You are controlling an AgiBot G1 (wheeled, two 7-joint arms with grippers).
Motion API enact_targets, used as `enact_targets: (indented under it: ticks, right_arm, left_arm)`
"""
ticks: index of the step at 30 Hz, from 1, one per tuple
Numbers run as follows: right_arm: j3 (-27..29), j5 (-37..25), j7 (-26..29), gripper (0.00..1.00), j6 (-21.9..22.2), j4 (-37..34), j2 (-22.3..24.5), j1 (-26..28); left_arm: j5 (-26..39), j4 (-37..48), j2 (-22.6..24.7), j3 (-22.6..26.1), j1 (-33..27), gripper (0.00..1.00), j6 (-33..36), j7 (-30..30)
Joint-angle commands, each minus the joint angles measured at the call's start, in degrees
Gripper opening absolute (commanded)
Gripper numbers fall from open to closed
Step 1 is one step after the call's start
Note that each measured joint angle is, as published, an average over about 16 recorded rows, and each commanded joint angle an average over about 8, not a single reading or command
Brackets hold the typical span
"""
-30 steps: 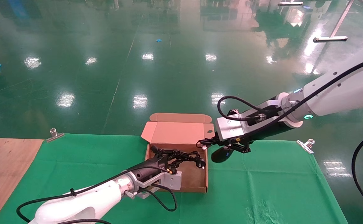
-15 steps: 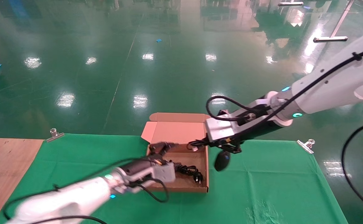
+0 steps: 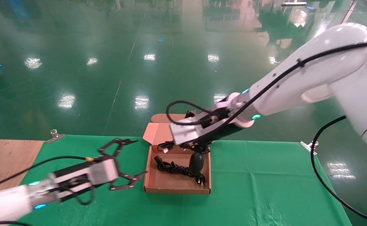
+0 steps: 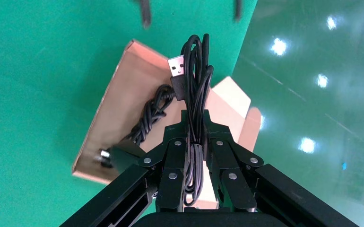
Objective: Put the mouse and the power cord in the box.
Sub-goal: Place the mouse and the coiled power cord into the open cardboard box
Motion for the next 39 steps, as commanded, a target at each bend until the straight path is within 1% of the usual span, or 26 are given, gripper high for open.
enact_targets:
  ticks: [1, 6, 9, 14, 16, 18, 21, 26, 33, 39]
  right_arm:
    - [-1.36, 1.21, 0.56, 0.0, 1.27, 1.2, -0.17, -0.53]
    - [-5.56, 4.01, 1.09, 0.0, 5.98, 2.23, -0.21, -2.27]
    - [-7.78, 5.13, 0.76, 0.0, 10.39, 1.93, -0.17, -3.38]
    - [-10.48, 6.55, -0.23, 0.0, 19.32, 0.66, -0.09, -5.27]
    - [-11.42, 7.21, -0.69, 0.0, 22.14, 0.17, -0.07, -5.99]
    - [-12.36, 7.98, -1.15, 0.0, 24.05, -0.32, -0.05, -6.7]
    - [-13.73, 9.32, -1.86, 0.0, 25.92, -0.99, -0.06, -7.84]
    - [-15.84, 11.91, -2.81, 0.0, 27.84, -1.46, -0.14, -9.72]
    - [-19.35, 15.04, -3.52, 0.0, 30.25, -0.1, -0.32, -12.04]
    - [-22.95, 16.55, -3.4, 0.0, 32.05, 1.25, -0.32, -13.52]
  left_arm:
    - [-0.85, -0.43, -2.39, -0.41, 0.26, 1.0, 1.86, -1.85]
    - [-3.99, -0.74, -5.73, -1.92, -1.05, 1.0, 6.09, -7.56]
    - [-5.21, -0.56, -6.65, -2.42, -2.44, 1.0, 8.53, -10.35]
    - [-5.69, 0.85, -6.33, -2.38, -4.65, 1.0, 11.29, -12.85]
    - [-5.47, 1.82, -5.69, -2.15, -5.33, 1.0, 11.92, -13.11]
    - [-5.19, 2.96, -4.92, -1.91, -5.81, 1.0, 12.29, -13.01]
    - [-4.79, 4.94, -3.71, -1.61, -6.22, 1.0, 12.61, -12.4]
    - [-4.58, 8.27, -2.21, -1.44, -6.27, 1.0, 13.27, -10.86]
    - [-4.81, 11.85, -1.34, -1.58, -6.48, 1.0, 15.22, -9.22]
    - [-4.65, 13.97, -0.83, -1.48, -7.23, 1.0, 16.41, -8.43]
